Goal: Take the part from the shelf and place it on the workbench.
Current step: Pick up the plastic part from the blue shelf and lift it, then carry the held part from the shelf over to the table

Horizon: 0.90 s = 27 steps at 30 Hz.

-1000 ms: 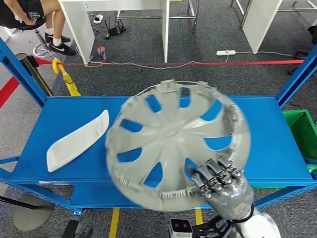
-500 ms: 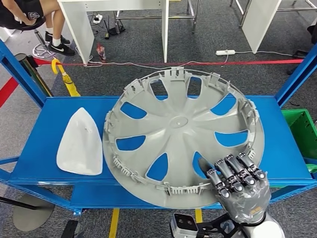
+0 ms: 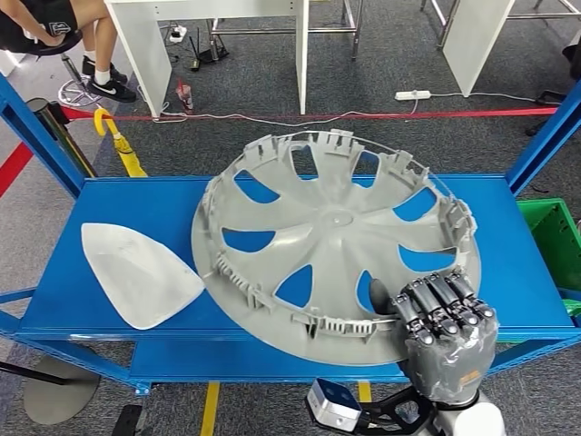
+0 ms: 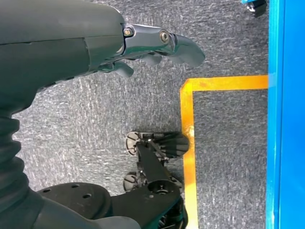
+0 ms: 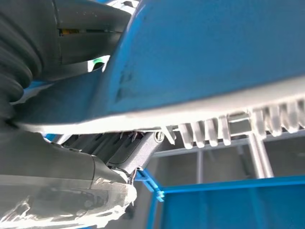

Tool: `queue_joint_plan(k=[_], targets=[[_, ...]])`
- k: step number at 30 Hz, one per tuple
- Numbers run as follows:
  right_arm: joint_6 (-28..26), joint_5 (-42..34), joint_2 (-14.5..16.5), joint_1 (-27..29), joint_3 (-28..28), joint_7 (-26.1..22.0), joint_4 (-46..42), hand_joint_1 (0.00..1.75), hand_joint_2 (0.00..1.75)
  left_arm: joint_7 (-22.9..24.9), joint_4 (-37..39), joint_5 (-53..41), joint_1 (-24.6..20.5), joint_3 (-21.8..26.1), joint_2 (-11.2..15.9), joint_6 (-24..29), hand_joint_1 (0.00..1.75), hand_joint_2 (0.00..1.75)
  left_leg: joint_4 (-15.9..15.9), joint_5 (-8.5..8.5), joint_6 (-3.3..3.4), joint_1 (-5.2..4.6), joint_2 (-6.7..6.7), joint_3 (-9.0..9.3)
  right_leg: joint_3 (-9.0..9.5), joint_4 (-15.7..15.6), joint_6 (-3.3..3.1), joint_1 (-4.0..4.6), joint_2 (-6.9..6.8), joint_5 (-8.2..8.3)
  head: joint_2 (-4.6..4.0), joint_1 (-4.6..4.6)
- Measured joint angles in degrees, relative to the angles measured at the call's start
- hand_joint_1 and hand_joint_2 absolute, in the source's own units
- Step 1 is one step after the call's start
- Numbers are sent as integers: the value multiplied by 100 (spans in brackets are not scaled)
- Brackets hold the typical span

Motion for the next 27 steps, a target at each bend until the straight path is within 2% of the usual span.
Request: queue_joint_plan(k=[2, 4, 5, 7, 8, 9, 10, 12, 13, 14, 15, 18, 19, 20, 22, 23, 24, 25, 26, 27], targets=[[0, 3, -26, 12, 86, 45, 20, 175, 175, -13, 0, -17, -9, 42, -5, 1, 0, 175, -30, 32, 40, 7, 3, 13, 8, -4, 41, -9, -2, -1, 0, -1], [0, 2, -79, 12, 196, 196, 31, 175, 175, -39, 0, -40, -16, 54, -18, -3, 0, 175, -88, 84, 80, 44, 11, 34, -51, 150, 86, -1, -9, -150, 0, 10], [0, -10, -116, 10, 250, 269, 38, 175, 175, -53, 0, -54, -19, 57, -25, -4, 0, 175, -112, 97, 89, 66, 16, 41, -145, 390, 105, -1, -13, -327, 0, 19], [0, -47, -174, 24, 321, 303, 62, 175, 175, -73, 0, -94, -24, 61, -30, -1, 0, 175, -113, 102, 93, 79, 27, 35, -429, 1131, 146, -16, -17, -736, 0, 31], [0, -57, -189, 40, 338, 279, 77, 175, 175, -78, 0, -120, -25, 62, -33, 4, 0, 175, -111, 104, 90, 84, 39, 30, -538, 1436, 166, -27, -18, -853, 0, 29], [0, -53, -202, 56, 352, 273, 89, 175, 175, -80, 0, -141, -27, 62, -40, 8, 0, 175, -110, 109, 82, 91, 55, 25, -565, 1560, 184, -33, -20, -860, 0, 28], [0, -40, -222, 67, 371, 298, 98, 175, 175, -82, 0, -156, -30, 62, -49, 12, 0, 175, -106, 116, 70, 105, 74, 20, -469, 1432, 203, -41, -30, -747, 0, 28], [0, -18, -268, 64, 401, 352, 103, 175, 175, -83, 0, -186, -40, 62, -59, 19, 0, 175, -85, 131, 20, 136, 111, 8, -32, 652, 262, -58, -124, -414, 0, 30], [0, -15, -288, 56, 407, 366, 102, 175, 175, -83, 0, -199, -45, 62, -50, 28, 0, 175, -72, 140, -15, 143, 127, 0, 173, 295, 264, -57, -170, -283, 0, 31], [0, -13, -302, 46, 406, 370, 99, 175, 175, -85, 1, -212, -49, 62, -46, 36, 0, 175, -56, 151, -52, 139, 143, -5, 291, 73, 242, -54, -203, -223, 0, 26], [0, -12, -313, 39, 405, 367, 96, 175, 175, -88, 1, -221, -51, 62, -40, 43, 0, 175, -41, 166, -88, 131, 156, -8, 312, -5, 203, -45, -205, -216, 0, 24], [0, -8, -334, 39, 394, 322, 74, 175, 175, -96, 2, -243, -49, 62, -43, 52, 0, 175, -17, 177, -186, 138, 199, -39, 195, 33, 27, -41, -99, -144, 0, 14], [0, -7, -339, 40, 391, 307, 63, 175, 175, -97, 2, -253, -48, 61, -46, 55, 0, 175, 75, 52, -219, 144, 204, -83, 159, 35, -31, -45, -72, -99, 0, 9], [0, -5, -342, 39, 390, 299, 53, 175, 175, -97, 2, -261, -50, 61, -49, 58, 0, 175, 277, -160, -246, 148, 203, -159, 106, 32, -82, -49, -48, -45, 0, 6], [0, -5, -346, 40, 385, 286, 38, 175, 175, -98, 2, -269, -56, 60, -55, 63, 0, 175, 1010, -724, -276, 150, 195, -381, -20, 38, -136, -41, 14, 68, 0, -1], [0, -5, -350, 43, 379, 279, 36, 175, 175, -98, 2, -270, -59, 60, -55, 68, 0, 175, 1365, -917, -278, 151, 194, -466, -90, 40, -142, -34, 48, 118, 0, -1], [0, -5, -353, 46, 373, 269, 34, 175, 175, -98, 2, -272, -60, 60, -55, 74, 0, 175, 1583, -1001, -272, 150, 194, -481, -157, 43, -139, -28, 86, 168, 0, -1], [0, -4, -355, 53, 367, 253, 28, 175, 175, -98, 2, -275, -62, 60, -55, 79, 0, 175, 1576, -962, -256, 149, 188, -389, -221, 45, -130, -24, 131, 216, 0, 1], [0, -4, -355, 58, 361, 240, 20, 175, 175, -98, 2, -280, -66, 60, -55, 84, 0, 175, 1358, -840, -232, 149, 170, -195, -281, 45, -115, -21, 182, 266, 0, 0], [0, -3, -355, 64, 356, 231, 8, 175, 175, -98, 2, -286, -72, 60, -55, 89, 0, 175, 987, -694, -201, 149, 112, 80, -334, 46, -96, -21, 235, 316, 0, -1]])
